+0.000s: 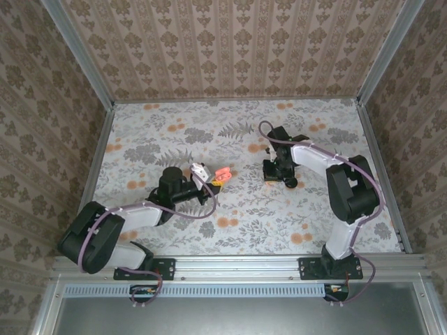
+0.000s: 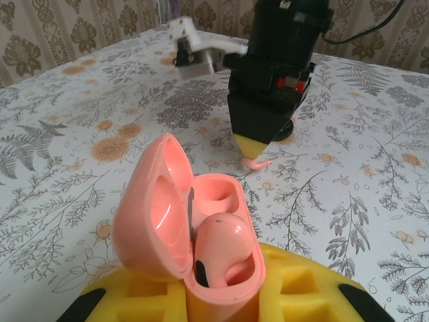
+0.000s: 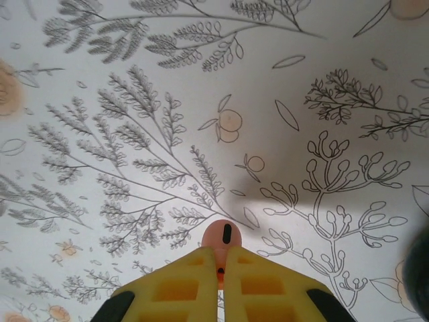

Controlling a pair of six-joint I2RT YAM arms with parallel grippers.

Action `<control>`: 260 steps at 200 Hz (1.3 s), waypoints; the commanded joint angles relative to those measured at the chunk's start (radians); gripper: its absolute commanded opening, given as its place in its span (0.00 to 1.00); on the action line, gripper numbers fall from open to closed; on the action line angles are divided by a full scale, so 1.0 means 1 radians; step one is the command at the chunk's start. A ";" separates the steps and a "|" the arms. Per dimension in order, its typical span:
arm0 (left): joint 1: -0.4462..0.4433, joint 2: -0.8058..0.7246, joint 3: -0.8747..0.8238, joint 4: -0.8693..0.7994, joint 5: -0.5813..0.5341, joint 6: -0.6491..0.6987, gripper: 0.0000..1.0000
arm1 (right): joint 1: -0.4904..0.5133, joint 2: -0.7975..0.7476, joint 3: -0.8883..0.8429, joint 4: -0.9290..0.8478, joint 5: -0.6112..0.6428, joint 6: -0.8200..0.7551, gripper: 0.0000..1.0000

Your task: Insert the wireless bluetooth earbuds into the charging case

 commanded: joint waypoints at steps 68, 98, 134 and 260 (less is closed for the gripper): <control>-0.043 0.229 0.054 0.343 -0.021 -0.228 0.13 | 0.078 -0.251 -0.210 0.500 -0.027 0.153 0.07; -0.055 0.270 0.072 0.396 -0.021 -0.261 0.13 | 0.114 -0.312 -0.271 0.668 -0.035 0.164 0.08; -0.062 0.285 0.090 0.398 -0.045 -0.282 0.13 | 0.136 -0.371 -0.314 0.789 -0.038 0.160 0.08; -0.063 0.324 0.121 0.481 -0.085 -0.376 0.12 | 0.185 -0.390 -0.376 1.029 -0.058 0.189 0.08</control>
